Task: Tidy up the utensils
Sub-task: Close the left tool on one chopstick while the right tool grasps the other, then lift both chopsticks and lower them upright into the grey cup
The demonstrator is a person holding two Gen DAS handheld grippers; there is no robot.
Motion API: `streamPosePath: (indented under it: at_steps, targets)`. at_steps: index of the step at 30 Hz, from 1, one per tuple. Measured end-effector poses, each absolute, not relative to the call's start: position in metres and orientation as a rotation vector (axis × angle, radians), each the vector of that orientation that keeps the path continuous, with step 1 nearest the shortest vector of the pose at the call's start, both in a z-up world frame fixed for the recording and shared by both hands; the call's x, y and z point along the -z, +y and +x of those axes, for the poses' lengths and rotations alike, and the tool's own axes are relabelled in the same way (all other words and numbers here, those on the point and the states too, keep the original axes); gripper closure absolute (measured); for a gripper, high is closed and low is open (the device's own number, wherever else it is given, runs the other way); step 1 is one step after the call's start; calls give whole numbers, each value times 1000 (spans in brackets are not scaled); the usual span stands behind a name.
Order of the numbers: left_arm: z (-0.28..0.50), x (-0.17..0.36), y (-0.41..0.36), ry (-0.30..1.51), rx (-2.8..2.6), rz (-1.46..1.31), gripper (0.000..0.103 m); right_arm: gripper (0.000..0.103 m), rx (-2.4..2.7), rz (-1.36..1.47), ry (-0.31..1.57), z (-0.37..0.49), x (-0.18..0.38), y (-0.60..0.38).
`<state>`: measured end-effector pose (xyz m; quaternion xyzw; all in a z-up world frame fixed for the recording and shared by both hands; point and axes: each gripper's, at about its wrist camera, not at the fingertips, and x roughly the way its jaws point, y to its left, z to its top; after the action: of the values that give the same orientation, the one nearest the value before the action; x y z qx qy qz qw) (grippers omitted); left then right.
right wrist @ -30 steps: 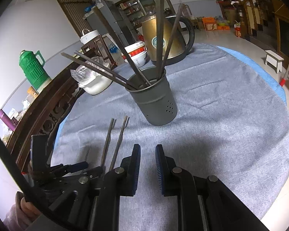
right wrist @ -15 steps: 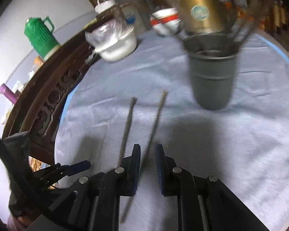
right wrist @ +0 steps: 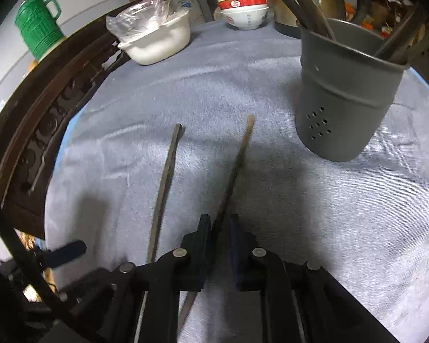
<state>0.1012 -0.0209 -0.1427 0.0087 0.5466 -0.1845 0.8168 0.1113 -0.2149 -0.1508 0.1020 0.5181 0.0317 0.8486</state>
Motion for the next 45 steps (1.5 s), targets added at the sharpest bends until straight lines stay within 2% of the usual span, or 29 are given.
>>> streamPosePath:
  at_steps: [13,18,23,24,26,28,29,30,32,37,39,45]
  targets:
    - [136,138,-57,1170,414,71,42,92,-125,212,1114,58,147,-257]
    - [169,142,-75,1195,388,95,42,86,-101,279,1129,59,143,-271]
    - [194,140,-88,1207,362,90,42,61,-36,369,1083,80,134,-283]
    - [198,139,-87,1210,363,85,42,51,-17,373,1072,84,132,-284]
    - [207,140,-90,1222,357,69,42,50,14,375,1056,94,129,-285]
    - [213,143,-93,1239,353,58,43,55,44,363,1066,102,132,-284]
    - [217,146,-94,1250,353,48,49,65,58,350,1077,105,134,-282]
    - [216,147,-95,1257,355,45,58,66,70,337,1090,108,137,-281]
    - [220,152,-98,1263,355,42,63,69,89,325,1112,115,143,-280]
    - [223,153,-99,1253,342,44,76,92,123,203,1107,120,142,-269]
    - [223,154,-98,1246,327,54,94,95,112,189,1108,121,141,-269]
    - [207,143,-83,1202,325,20,97,97,54,192,1053,110,125,-260]
